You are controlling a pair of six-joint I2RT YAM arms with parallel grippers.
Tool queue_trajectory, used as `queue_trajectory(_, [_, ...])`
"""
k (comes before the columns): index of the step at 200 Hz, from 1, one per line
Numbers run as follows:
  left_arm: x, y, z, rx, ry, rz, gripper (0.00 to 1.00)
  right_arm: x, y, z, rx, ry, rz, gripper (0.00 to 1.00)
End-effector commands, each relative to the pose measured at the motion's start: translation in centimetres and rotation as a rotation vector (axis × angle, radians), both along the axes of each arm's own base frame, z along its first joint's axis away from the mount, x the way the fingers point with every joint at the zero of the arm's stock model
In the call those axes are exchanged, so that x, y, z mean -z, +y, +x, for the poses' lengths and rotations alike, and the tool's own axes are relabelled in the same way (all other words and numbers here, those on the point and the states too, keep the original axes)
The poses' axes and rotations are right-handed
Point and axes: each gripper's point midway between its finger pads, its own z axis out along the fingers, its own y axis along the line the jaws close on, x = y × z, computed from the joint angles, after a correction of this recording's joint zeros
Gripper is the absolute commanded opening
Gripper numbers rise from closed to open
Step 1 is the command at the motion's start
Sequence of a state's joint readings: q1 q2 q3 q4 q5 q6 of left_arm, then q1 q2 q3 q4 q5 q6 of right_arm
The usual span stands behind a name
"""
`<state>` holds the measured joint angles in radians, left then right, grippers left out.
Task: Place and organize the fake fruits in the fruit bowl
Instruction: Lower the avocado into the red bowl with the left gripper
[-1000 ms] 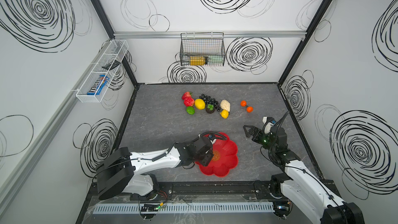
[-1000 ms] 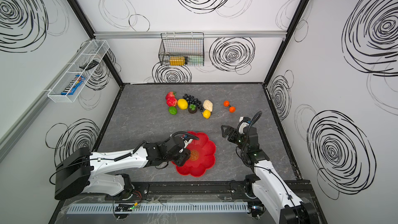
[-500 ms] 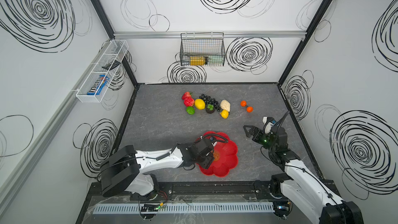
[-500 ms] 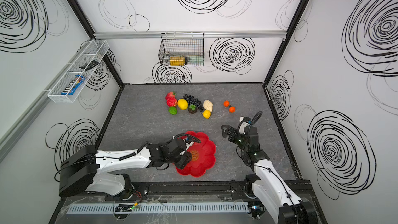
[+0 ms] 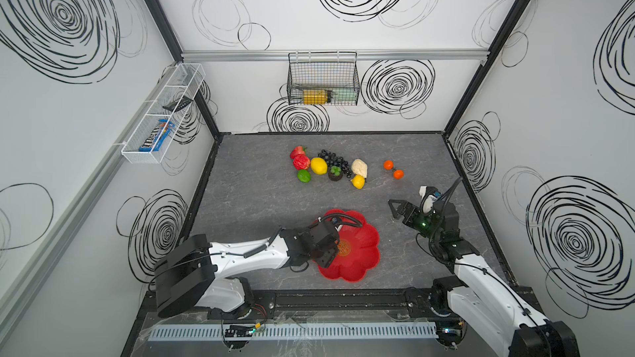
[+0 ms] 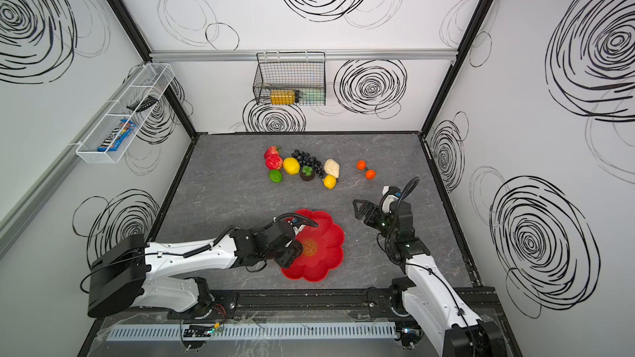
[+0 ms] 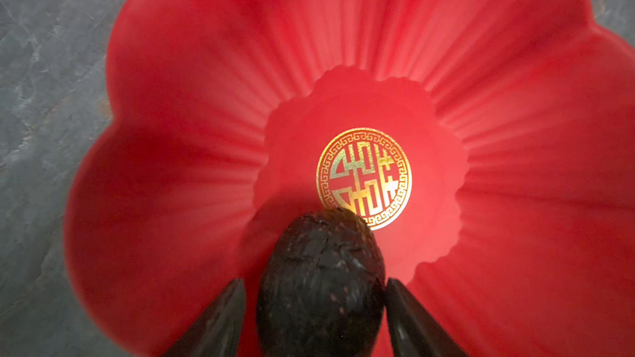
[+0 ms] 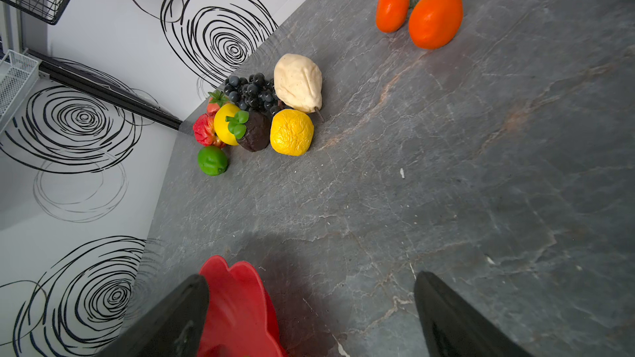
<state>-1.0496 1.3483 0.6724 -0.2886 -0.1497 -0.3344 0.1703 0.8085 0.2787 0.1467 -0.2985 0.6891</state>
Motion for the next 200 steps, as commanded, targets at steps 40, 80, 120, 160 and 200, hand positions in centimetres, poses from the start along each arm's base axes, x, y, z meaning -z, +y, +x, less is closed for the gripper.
queue_trajectory(40, [-1.4, 0.4, 0.5, 0.023, -0.074, 0.056, 0.73, 0.0, 0.1, 0.2, -0.004, -0.005, 0.022, 0.97])
queue_trajectory(80, [-1.6, 0.4, 0.8, 0.034, -0.107, 0.106, 0.73, -0.1, 0.0, 0.2, -0.001, -0.002, 0.023, 0.97])
queue_trajectory(120, [-2.4, -0.5, 0.6, 0.046, -0.120, 0.077, 0.78, -0.3, 0.0, 0.3, 0.000, -0.002, 0.021, 0.97])
queue_trajectory(160, [-4.3, -1.3, 0.8, 0.038, -0.157, -0.018, 0.81, -0.8, 0.1, 0.8, -0.011, 0.001, 0.000, 1.00])
queue_trajectory(200, [-7.8, -2.1, 1.4, 0.025, -0.242, -0.168, 0.84, -1.1, 1.2, 2.0, -0.066, 0.028, -0.009, 0.99])
